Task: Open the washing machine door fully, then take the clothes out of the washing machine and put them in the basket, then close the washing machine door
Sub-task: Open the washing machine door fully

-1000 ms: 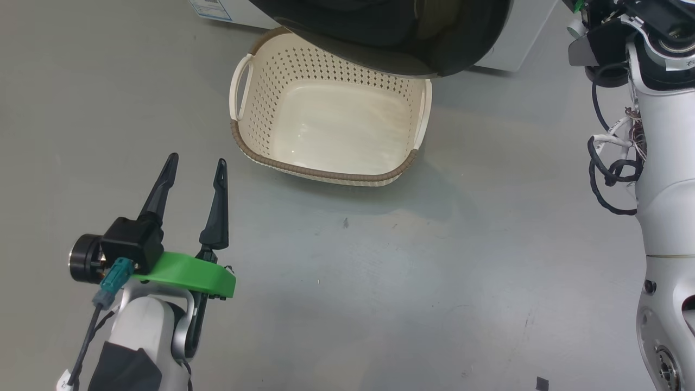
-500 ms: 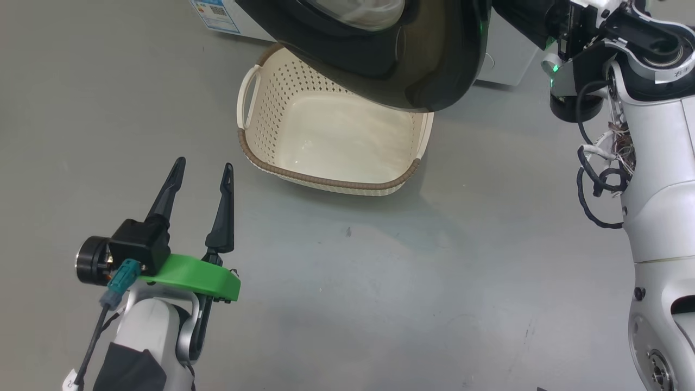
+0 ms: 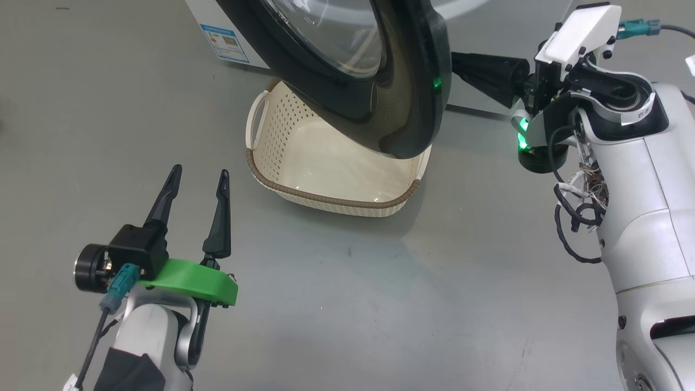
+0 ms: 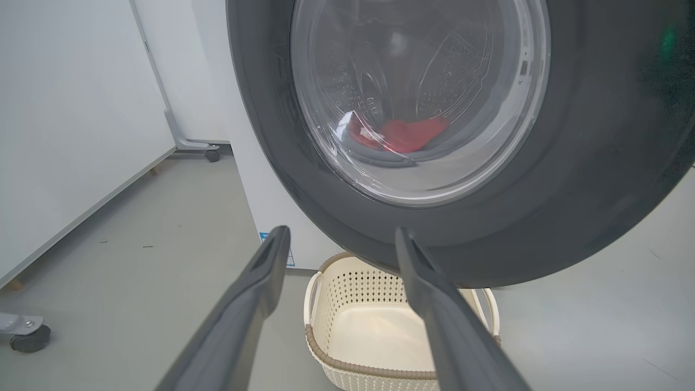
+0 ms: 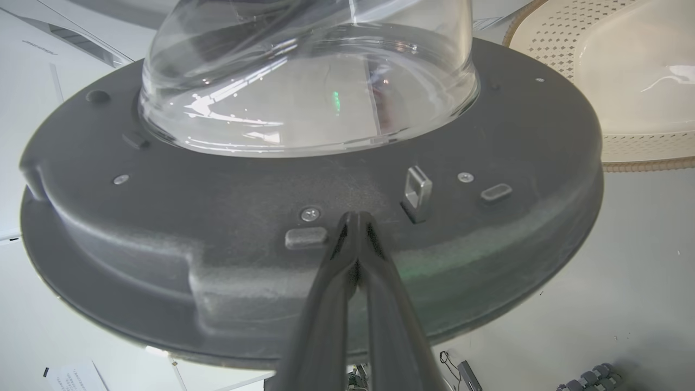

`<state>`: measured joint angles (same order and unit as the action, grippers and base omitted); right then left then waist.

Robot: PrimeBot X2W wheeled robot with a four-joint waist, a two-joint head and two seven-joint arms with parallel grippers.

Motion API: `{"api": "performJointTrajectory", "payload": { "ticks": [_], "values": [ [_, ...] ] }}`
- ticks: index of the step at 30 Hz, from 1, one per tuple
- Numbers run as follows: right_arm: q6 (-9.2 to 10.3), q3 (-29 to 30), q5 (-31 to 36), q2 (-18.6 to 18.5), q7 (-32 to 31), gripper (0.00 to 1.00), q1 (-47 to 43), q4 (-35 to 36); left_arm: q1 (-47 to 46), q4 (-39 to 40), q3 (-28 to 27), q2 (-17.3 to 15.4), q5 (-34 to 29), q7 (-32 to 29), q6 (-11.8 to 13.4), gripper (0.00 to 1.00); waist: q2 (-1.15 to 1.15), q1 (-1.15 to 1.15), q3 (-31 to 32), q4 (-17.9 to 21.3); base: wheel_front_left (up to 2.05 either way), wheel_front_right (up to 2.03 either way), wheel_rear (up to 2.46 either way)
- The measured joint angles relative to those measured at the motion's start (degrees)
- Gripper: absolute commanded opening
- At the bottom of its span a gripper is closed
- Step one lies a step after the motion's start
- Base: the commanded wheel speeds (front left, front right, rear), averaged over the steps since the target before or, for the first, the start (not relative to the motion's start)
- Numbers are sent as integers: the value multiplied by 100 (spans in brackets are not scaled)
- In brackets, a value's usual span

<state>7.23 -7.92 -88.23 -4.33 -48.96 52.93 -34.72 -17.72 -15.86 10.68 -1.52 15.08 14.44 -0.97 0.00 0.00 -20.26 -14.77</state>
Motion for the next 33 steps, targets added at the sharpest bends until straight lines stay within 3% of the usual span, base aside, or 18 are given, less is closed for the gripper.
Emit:
{"api": "performJointTrajectory", "payload": {
  "ticks": [13,33],
  "values": [
    [2,-445,-889,12,-115,0,-270,-29,141,-2,-13,-2,153,0,15,100,0,0,160,-45,0,0,0],
    [2,-1891,-2483,3,141,0,-617,454,142,0,137,-2,140,0,15,100,0,0,150,-218,0,0,0]
  ]
}}
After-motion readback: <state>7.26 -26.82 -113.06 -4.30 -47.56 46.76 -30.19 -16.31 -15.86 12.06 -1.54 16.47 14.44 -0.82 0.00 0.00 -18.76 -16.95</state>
